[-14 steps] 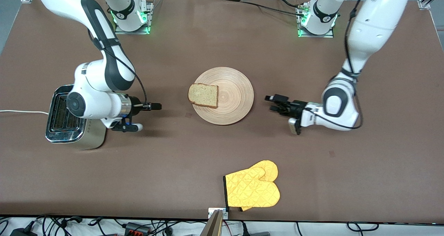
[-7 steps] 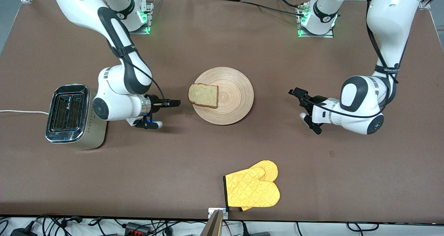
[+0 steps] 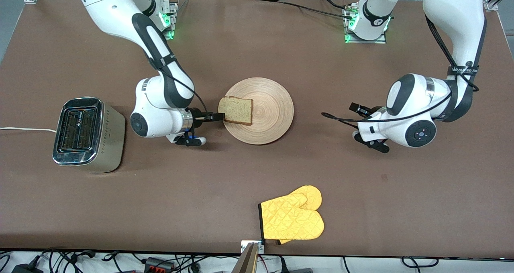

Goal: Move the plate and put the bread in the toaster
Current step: 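Grasp the bread slice with the right gripper while the left gripper withdraws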

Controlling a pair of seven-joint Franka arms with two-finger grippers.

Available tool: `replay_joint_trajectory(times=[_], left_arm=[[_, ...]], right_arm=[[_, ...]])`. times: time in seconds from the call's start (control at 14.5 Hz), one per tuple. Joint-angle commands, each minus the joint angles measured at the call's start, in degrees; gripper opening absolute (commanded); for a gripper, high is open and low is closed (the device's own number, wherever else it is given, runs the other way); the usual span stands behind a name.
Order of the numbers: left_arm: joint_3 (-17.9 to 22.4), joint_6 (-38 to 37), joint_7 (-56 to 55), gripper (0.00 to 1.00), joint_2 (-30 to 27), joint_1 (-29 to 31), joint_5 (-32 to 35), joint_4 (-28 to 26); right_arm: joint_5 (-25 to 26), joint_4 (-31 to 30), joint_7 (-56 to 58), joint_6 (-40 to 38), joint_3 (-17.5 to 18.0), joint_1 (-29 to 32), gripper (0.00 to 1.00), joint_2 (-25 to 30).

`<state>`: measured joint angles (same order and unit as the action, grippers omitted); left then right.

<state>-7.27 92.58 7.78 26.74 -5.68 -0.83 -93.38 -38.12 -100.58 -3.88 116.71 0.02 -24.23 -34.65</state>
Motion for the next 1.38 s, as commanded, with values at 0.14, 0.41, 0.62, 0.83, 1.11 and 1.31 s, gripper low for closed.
replay_joint_trajectory(times=[0.14, 0.41, 0.62, 0.83, 1.11, 1.31], left_arm=[[0.0, -9.2, -4.1, 1.0, -0.6, -0.6, 3.7, 12.9], [2.8, -16.3, -5.0, 1.0, -4.2, 0.0, 5.3, 21.6], [3.1, -14.6, -10.5, 1.0, -9.6, 2.2, 5.3, 19.5], [3.7, -3.3, -15.7, 1.0, -18.3, 3.5, 4.1, 9.1], [5.8, 5.0, -16.0, 1.0, -28.0, 3.0, 0.0, -3.7], [7.3, 5.5, -15.6, 1.0, -29.9, 2.4, 0.0, -5.0]], right_arm=[[-1.4, -1.2, 1.2, -0.4, -0.2, -0.8, 1.0, -0.6], [-1.5, -1.2, 1.1, -0.4, -0.2, -1.0, 0.9, -0.6], [-1.5, -1.2, 1.0, -0.3, -0.2, -1.2, 0.74, -0.7], [-1.5, -1.2, 0.5, -0.4, -0.2, -1.0, 0.7, -0.7], [-1.5, -1.2, 0.1, -0.6, -0.1, -1.4, 0.68, -0.7], [-1.5, -1.2, 0.5, -1.0, -0.1, -1.9, 0.64, -0.7]])
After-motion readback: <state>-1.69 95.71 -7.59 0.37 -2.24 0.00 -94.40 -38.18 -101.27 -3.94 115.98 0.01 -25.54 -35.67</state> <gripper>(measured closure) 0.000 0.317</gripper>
